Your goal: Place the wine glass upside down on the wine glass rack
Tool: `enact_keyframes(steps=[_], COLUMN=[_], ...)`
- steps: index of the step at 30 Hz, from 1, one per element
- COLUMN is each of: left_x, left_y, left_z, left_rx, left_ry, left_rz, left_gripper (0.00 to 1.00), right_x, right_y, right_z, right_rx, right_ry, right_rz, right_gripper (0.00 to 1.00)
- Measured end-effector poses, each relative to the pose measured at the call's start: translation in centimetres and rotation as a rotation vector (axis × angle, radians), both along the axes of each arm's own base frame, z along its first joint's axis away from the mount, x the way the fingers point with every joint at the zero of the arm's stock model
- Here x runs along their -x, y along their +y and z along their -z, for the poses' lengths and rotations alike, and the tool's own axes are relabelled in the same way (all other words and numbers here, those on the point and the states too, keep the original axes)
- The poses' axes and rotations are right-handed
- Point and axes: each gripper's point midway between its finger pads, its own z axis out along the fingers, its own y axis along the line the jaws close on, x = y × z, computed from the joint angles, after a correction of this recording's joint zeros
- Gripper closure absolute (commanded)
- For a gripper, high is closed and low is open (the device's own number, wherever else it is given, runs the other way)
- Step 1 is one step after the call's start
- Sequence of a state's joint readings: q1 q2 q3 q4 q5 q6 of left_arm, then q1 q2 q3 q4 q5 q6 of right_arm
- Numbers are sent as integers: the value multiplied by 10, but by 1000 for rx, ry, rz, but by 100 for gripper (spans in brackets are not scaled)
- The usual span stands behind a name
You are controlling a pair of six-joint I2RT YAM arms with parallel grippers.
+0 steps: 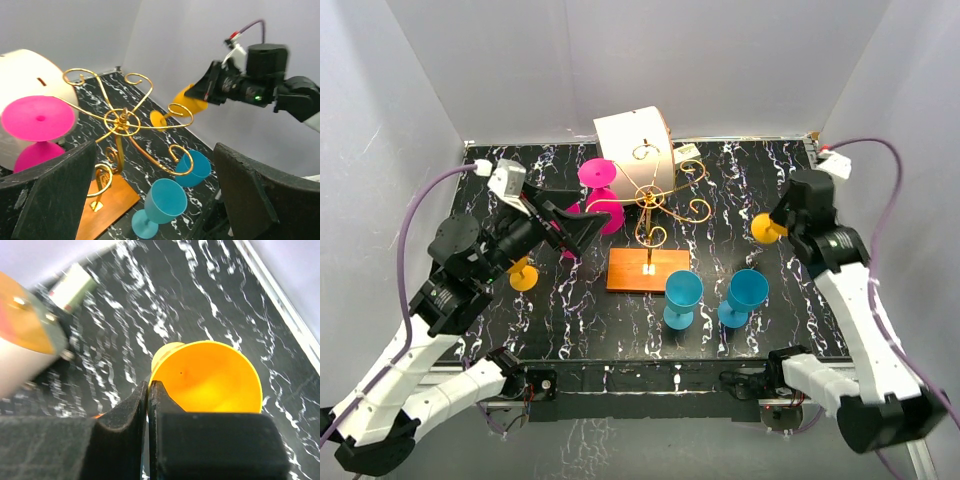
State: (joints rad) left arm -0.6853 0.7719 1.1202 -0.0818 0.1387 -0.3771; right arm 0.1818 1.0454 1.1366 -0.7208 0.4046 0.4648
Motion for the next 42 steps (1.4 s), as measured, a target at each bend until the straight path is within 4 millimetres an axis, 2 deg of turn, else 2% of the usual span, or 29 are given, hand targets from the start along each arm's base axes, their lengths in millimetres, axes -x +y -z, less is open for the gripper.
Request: enact_keyframes(steps=[4,6,9,13,17,21,28,32,34,38,40,42], left_x=[0,2,4,1,-3,-14,-34,-44,-44,-43,-44,-49], left_y=[-14,-22,-34,-51,-66,-83,-125,-157,-173,-206,-217,-225], left_z=[1,-3,-10,-15,-22,-34,-57,-73,-72,-50,-42,-42], left_rx=[21,54,103,163,242,328,412,438,449,453,466,498], left_ry=[27,41,69,128,189,256,346,339,340,401,450,490], left_rz=[59,101,161,228,282,324,368,411,431,453,457,448], left_gripper=[3,3,4,6,10,14,17,19,21,27,31,33], right_x=[20,32,51,81,100,112,125,124,119,110,108,106], right_y=[3,6,12,16,22,30,40,46,49,53,55,57], right_z=[-72,-102,-135,-168,-193,-214,-252,-267,-273,-276,-278,-280], right_rx=[-86,-129,-194,-273,-345,-416,-504,-511,-511,-517,-521,-524], right_ry=[-260,-375,-517,-673,-777,-858,-1001,-1039,-1044,-1045,-1048,-1055], right_rz=[-17,-40,-82,-125,-165,-217,-292,-333,-346,-361,-366,-377], right_gripper=[100,100,100,100,100,100,100,100,100,100,100,100])
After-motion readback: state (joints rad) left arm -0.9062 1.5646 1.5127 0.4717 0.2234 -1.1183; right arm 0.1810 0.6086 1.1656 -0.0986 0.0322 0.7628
